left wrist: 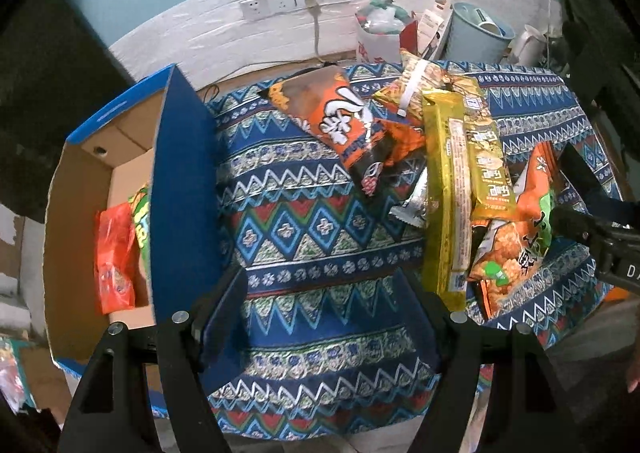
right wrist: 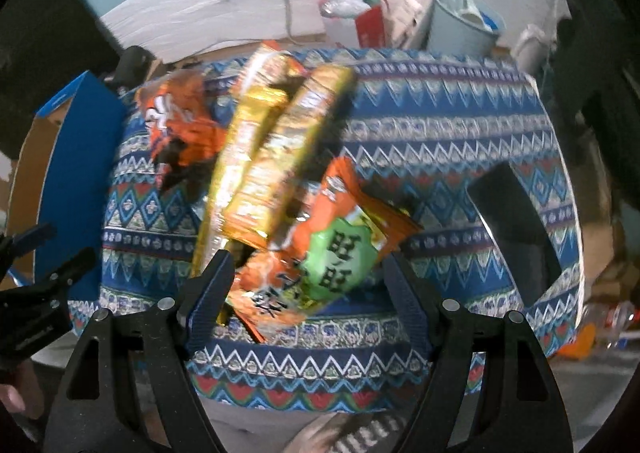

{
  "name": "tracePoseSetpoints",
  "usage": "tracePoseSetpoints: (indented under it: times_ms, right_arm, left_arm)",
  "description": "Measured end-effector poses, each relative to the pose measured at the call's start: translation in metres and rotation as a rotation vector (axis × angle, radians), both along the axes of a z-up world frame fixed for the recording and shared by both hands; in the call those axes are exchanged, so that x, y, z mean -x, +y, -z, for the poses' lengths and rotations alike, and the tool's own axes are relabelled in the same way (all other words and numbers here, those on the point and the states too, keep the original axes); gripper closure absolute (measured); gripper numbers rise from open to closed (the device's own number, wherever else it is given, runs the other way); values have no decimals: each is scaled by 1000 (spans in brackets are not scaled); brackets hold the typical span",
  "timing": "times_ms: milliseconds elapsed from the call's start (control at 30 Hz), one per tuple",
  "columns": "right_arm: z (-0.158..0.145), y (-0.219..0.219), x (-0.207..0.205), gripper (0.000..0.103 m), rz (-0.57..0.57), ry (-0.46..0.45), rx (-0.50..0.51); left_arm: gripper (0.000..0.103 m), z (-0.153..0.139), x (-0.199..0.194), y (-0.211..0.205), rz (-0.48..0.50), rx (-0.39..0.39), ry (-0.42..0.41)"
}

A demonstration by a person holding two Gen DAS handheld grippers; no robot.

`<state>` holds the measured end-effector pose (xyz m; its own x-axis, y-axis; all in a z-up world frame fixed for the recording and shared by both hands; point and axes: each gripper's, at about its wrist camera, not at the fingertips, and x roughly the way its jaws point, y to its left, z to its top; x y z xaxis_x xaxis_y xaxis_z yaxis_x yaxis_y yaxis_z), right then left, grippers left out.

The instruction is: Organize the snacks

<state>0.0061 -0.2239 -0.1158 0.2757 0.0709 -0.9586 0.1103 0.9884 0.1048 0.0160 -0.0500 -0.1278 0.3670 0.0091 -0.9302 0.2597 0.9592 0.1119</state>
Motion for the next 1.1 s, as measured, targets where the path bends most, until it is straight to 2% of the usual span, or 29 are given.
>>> tracePoseSetpoints:
  times_ms: [167,367,533,633,800,833,867,900,1000,1100]
  right_arm:
    - [17,-12,1,26,64,29,-34]
    - [47,-25,1,26,155,95,-122]
    - [60,-29,-5,26,205,101,-189]
    - [65,-28,-9,26,203,97,-194]
    - [65,-19,-18,27,156,75,-144]
    - [64,-16,-19,30,138,66,-123]
    - [62,-14,-20,45,123,60,-102]
    - [59,-12,-21,55,94,50,-81]
    - [48,-8,-22,67,35,23,-14]
    - [37,-7,-25,68,-16,-6,70]
  left_arm:
    - [27,12,-5,-11,2,0,24]
    - [27,25,-9,-18,2,3,49]
    - [27,34,-17,-26,2,5,64]
    - [27,38,-22,-31,4,6,73]
    - [27,47,-29,-40,11,4,93]
    - [27,48,-30,-42,14,5,97]
    - [27,50,-31,-44,17,3,102]
    - [27,51,-31,-46,19,3,104]
    - [27,54,-33,-52,30,7,111]
    - [27,56,-36,-60,40,12,118]
